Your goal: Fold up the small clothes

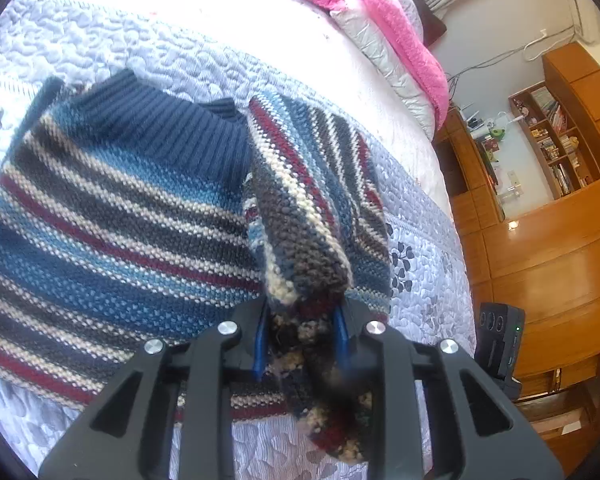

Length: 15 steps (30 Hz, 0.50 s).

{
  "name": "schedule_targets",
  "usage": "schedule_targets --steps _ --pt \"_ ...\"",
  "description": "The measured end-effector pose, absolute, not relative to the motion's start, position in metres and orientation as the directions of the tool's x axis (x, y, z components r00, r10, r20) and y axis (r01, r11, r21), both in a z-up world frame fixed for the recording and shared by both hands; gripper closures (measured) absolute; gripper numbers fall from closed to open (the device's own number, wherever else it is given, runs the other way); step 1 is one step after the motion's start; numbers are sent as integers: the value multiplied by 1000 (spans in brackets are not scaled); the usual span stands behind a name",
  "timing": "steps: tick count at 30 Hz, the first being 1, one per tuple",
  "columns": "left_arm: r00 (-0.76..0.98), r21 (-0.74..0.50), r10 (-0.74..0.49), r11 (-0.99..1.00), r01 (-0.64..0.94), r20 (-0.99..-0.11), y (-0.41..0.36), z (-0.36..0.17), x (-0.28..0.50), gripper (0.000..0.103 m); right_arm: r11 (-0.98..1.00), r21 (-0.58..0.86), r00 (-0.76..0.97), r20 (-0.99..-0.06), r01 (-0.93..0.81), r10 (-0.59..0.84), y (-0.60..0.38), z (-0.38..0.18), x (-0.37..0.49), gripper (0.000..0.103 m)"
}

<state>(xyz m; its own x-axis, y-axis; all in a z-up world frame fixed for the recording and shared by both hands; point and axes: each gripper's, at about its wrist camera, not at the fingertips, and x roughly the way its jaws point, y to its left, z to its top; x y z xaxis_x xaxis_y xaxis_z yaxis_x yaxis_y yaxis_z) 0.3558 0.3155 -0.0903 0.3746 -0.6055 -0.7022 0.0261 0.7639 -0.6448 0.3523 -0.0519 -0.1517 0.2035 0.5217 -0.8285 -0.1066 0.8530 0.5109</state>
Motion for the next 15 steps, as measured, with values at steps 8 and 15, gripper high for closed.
schedule_targets --steps 8,15 --pt "444 -579 -539 813 55 -715 370 -51 344 78 842 519 202 -817 -147 540 -39 -145 348 49" --pt "441 -510 -450 860 -22 -777 442 -60 342 78 837 509 177 -822 -201 542 -12 -143 347 49"
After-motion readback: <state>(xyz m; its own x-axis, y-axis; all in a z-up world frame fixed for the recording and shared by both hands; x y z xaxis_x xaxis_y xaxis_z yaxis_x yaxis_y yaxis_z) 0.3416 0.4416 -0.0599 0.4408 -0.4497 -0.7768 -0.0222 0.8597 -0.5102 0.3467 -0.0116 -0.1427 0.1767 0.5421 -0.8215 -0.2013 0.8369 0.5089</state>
